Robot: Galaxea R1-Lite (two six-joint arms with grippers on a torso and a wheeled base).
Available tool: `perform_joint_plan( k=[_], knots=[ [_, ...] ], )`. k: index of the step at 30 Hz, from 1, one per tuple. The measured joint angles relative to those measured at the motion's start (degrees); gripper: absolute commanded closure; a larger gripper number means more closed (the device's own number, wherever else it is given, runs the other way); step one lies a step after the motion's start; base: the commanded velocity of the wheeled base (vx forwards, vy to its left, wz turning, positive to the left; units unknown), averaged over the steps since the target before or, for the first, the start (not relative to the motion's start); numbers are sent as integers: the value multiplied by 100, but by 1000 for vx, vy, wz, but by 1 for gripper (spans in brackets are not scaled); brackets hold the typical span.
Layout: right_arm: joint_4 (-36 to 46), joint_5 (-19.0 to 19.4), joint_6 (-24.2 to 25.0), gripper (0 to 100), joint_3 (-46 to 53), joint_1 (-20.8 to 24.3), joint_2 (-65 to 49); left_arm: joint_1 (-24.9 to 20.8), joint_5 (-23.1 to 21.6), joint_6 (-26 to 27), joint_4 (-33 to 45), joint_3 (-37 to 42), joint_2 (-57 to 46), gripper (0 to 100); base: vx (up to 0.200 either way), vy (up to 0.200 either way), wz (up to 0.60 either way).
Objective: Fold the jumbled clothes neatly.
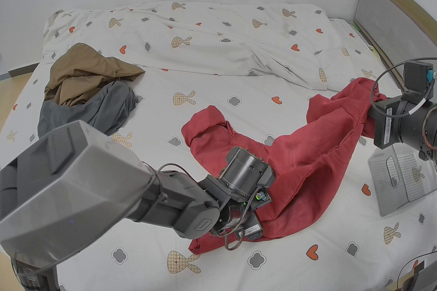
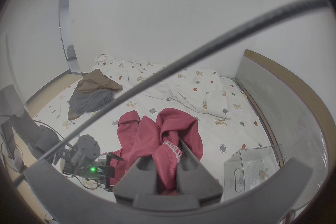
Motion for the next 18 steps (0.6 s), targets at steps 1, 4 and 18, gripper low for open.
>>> perform_joint_plan(
  k=[1, 4, 18],
  knots=[
    [0, 0, 0, 100, 0, 2, -4, 20, 29, 22, 17, -85, 68, 0, 0, 0, 0],
    [0, 2, 0, 100, 5, 6, -20, 90, 98, 68, 99, -317, 262, 0, 0, 0, 0],
    [7, 2, 0, 100, 77, 6, -77, 333, 119, 108, 519, -1298, 722, 0, 0, 0, 0]
  ],
)
